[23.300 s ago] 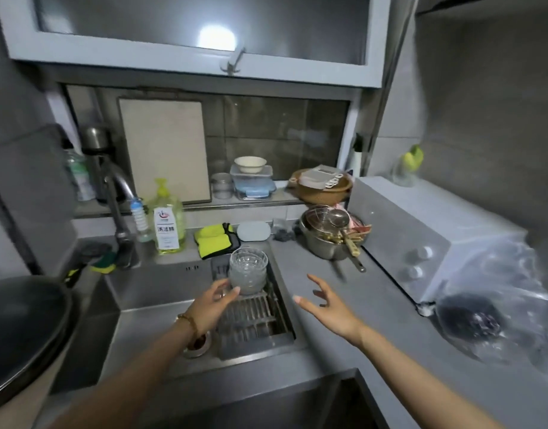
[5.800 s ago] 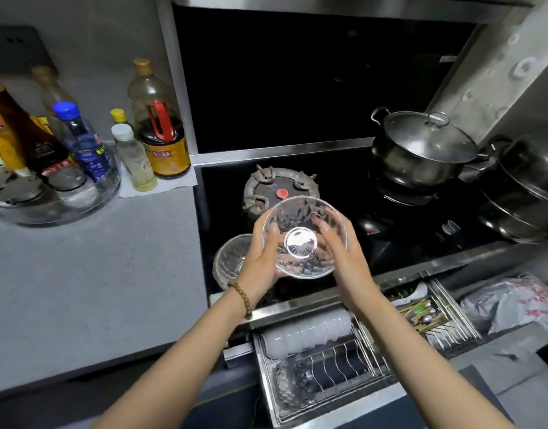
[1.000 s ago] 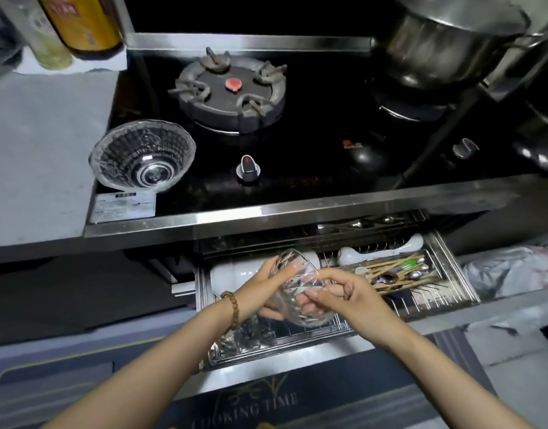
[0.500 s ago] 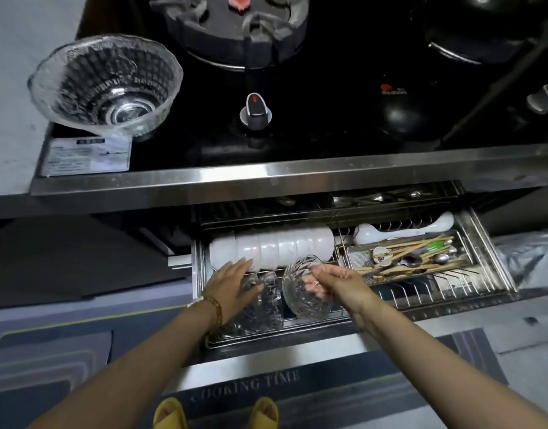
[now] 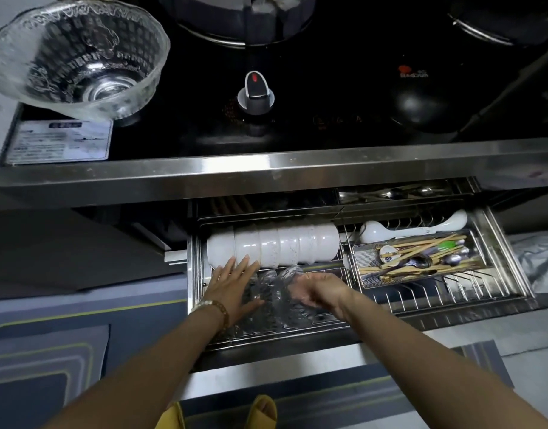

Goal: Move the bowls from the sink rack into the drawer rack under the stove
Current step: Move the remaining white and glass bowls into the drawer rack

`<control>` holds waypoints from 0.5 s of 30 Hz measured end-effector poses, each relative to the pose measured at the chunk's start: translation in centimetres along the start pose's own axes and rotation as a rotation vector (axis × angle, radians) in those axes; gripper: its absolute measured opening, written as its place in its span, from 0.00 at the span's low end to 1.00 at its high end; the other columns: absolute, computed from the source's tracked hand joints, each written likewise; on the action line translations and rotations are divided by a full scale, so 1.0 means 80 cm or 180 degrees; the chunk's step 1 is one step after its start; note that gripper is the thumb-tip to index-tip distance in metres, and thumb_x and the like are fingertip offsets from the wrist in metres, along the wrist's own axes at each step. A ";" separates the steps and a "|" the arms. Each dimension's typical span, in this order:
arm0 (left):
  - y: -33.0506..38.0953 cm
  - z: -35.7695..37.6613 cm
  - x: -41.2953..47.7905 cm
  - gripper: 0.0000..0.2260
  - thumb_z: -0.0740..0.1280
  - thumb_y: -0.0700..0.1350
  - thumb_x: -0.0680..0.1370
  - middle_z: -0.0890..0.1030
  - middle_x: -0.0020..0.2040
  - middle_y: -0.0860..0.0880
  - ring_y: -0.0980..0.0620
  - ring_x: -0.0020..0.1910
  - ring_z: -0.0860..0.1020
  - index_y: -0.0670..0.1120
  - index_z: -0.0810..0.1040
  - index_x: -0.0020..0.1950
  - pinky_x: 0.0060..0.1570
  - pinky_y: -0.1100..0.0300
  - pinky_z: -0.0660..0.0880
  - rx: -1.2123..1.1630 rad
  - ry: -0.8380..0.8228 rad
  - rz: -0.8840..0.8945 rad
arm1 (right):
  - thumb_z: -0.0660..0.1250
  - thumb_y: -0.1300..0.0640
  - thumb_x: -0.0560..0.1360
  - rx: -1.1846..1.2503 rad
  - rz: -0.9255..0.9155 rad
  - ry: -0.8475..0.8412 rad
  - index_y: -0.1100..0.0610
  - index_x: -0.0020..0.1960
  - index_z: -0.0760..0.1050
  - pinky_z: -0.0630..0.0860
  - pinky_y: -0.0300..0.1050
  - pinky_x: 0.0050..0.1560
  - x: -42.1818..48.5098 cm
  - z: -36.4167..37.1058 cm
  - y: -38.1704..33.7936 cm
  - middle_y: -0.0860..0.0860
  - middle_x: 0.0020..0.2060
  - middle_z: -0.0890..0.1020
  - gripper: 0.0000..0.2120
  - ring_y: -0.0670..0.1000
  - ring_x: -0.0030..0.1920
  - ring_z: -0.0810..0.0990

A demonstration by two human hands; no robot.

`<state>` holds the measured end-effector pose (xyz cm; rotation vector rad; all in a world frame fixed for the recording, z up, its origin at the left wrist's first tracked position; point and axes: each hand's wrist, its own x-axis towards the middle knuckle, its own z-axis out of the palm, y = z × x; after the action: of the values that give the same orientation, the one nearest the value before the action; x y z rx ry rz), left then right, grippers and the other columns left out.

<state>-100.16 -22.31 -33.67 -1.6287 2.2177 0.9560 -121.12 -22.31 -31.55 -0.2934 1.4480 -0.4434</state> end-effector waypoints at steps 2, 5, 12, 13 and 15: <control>-0.004 0.005 0.001 0.36 0.62 0.59 0.75 0.42 0.78 0.53 0.50 0.76 0.39 0.57 0.43 0.75 0.70 0.54 0.35 -0.0033 -0.0047 -0.0044 | 0.61 0.66 0.77 -0.0015 -0.0025 -0.0037 0.62 0.41 0.74 0.75 0.33 0.21 0.007 0.002 0.005 0.51 0.25 0.83 0.07 0.44 0.23 0.80; -0.007 0.010 0.002 0.37 0.62 0.60 0.74 0.43 0.78 0.53 0.51 0.76 0.39 0.57 0.43 0.75 0.71 0.53 0.37 -0.0030 -0.0056 -0.0079 | 0.61 0.66 0.77 -0.0104 -0.0062 -0.0068 0.62 0.41 0.73 0.74 0.34 0.24 0.017 0.005 0.014 0.51 0.24 0.83 0.07 0.44 0.23 0.80; -0.009 0.011 0.002 0.37 0.61 0.61 0.74 0.43 0.78 0.53 0.51 0.76 0.39 0.57 0.43 0.75 0.73 0.52 0.38 0.0006 -0.0028 -0.0042 | 0.63 0.66 0.76 -0.0336 -0.0228 -0.0109 0.60 0.42 0.74 0.80 0.36 0.33 0.032 0.005 0.026 0.50 0.27 0.84 0.05 0.45 0.28 0.82; -0.009 0.011 0.002 0.36 0.61 0.61 0.74 0.43 0.78 0.53 0.51 0.76 0.39 0.57 0.43 0.75 0.73 0.52 0.38 -0.0005 -0.0030 -0.0049 | 0.64 0.66 0.75 -0.0394 -0.0269 -0.0100 0.60 0.41 0.74 0.79 0.36 0.32 0.032 0.005 0.027 0.50 0.27 0.84 0.05 0.45 0.27 0.82; -0.009 0.010 0.001 0.36 0.61 0.61 0.74 0.43 0.78 0.53 0.52 0.76 0.40 0.57 0.44 0.75 0.73 0.52 0.39 -0.0056 -0.0036 -0.0071 | 0.65 0.66 0.75 -0.0690 -0.0395 0.0003 0.60 0.41 0.73 0.78 0.35 0.29 0.028 0.006 0.027 0.51 0.26 0.82 0.05 0.44 0.24 0.80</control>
<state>-99.70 -22.00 -34.59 -1.6478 2.1852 0.9793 -120.26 -21.50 -34.48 -0.5593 1.4860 -0.3866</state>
